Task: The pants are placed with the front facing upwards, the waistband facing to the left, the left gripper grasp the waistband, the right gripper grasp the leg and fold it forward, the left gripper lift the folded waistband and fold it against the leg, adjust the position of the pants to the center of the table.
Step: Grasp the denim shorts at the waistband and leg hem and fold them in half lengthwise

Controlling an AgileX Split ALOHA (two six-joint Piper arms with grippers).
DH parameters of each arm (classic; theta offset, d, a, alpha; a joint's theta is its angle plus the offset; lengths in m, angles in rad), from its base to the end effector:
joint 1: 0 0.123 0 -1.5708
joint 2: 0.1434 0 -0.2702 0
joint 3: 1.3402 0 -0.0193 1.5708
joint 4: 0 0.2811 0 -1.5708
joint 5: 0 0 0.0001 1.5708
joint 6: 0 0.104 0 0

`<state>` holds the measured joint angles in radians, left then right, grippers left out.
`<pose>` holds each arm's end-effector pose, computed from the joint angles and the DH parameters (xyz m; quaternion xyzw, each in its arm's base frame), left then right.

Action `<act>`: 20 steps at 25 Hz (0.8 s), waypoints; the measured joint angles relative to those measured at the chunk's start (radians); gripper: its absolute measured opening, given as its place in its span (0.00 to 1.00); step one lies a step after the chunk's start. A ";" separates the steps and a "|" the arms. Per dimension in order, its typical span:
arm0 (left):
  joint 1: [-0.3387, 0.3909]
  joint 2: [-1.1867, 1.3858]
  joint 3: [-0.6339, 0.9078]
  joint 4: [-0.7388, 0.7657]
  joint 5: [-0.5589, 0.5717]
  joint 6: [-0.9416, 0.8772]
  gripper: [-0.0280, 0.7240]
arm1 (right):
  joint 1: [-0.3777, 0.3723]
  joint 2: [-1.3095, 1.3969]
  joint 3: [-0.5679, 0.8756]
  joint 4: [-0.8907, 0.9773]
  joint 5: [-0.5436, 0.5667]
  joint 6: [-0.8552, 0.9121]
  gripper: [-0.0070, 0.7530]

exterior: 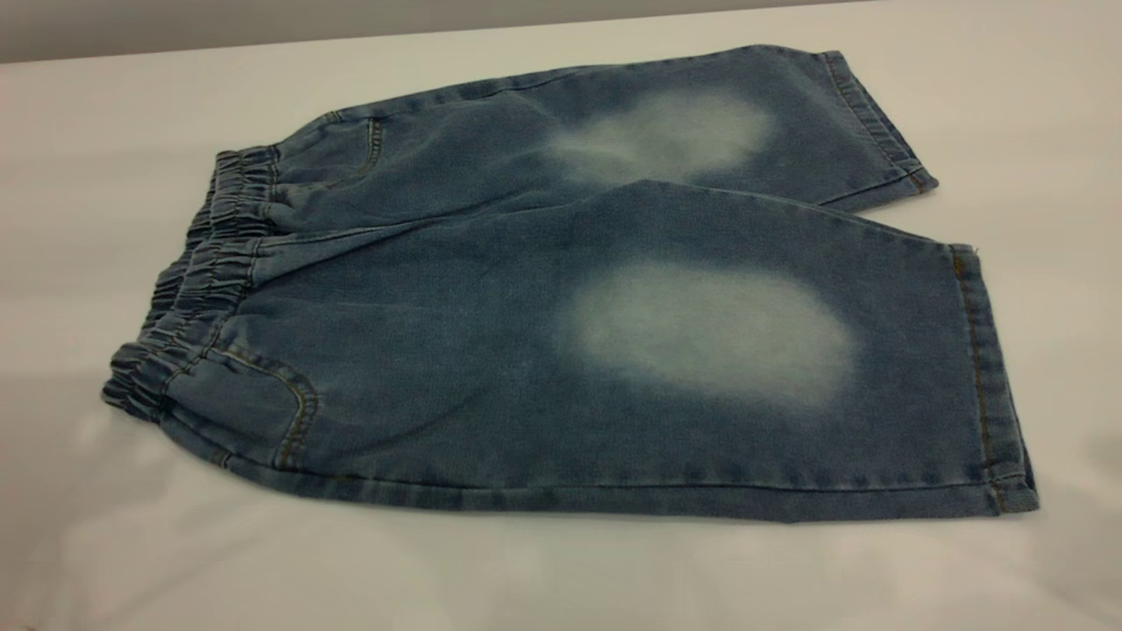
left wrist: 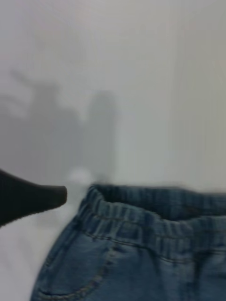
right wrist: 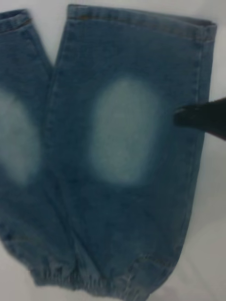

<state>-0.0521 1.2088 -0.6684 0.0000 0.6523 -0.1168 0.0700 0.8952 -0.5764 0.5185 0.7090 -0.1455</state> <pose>0.2488 -0.0130 0.1881 -0.0315 0.9726 -0.0195 0.2297 0.2013 0.0478 0.2347 0.0337 0.9280 0.2075 0.3076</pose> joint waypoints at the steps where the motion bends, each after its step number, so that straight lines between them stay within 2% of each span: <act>1: 0.000 0.038 0.000 -0.007 -0.005 0.002 0.66 | 0.000 0.030 0.000 0.000 -0.007 -0.008 0.66; 12: 0.001 0.352 -0.003 -0.212 -0.136 0.110 0.66 | 0.000 0.261 0.000 0.032 -0.089 -0.078 0.66; 20: 0.077 0.543 -0.017 -0.424 -0.144 0.277 0.66 | 0.000 0.355 0.000 0.143 -0.110 -0.201 0.66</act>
<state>0.0248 1.7519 -0.6855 -0.4241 0.5083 0.1600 0.0700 1.2502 -0.5764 0.6620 0.5995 -0.3469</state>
